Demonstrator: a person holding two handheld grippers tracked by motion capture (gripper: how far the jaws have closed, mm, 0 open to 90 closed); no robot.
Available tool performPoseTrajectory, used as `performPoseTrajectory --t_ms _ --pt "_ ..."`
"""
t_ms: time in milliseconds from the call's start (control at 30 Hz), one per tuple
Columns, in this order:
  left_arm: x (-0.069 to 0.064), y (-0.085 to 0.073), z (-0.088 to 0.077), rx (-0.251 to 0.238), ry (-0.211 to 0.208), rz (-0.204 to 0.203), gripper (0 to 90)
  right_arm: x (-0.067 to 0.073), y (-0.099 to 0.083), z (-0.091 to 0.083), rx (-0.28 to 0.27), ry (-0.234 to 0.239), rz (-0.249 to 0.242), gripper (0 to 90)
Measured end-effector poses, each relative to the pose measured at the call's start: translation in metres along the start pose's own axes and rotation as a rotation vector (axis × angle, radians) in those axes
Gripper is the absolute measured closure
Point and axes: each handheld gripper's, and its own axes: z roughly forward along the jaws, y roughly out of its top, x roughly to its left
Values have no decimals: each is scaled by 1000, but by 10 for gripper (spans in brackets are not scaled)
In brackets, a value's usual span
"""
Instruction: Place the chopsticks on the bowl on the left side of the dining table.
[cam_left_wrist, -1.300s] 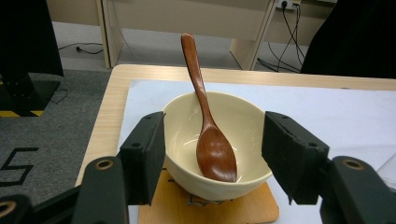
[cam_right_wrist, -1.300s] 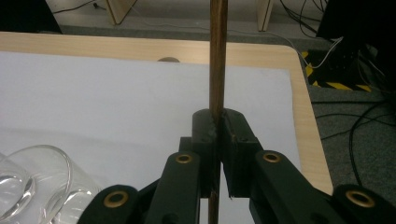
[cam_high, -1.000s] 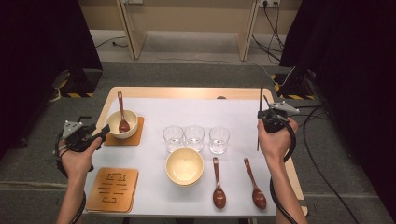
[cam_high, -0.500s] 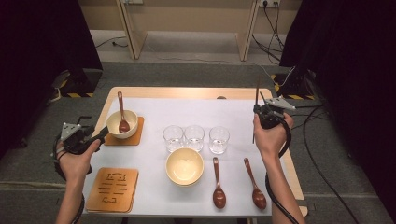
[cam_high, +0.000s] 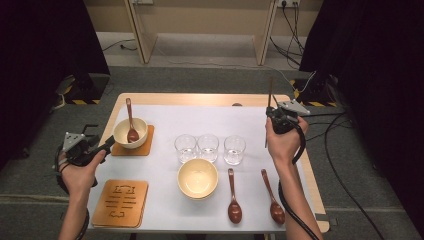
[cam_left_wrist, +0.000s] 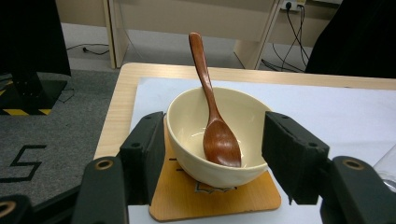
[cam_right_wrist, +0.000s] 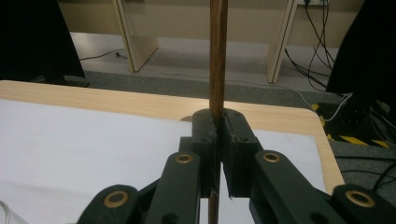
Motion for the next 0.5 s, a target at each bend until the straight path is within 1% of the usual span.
performPoseTrajectory --t_ms 367,500 --pt "-1 -1 1 6 -1 2 393 6 4 6 -29 13 -2 846" --pt "-1 -1 1 3 0 2 393 8 5 8 -31 14 -5 846"
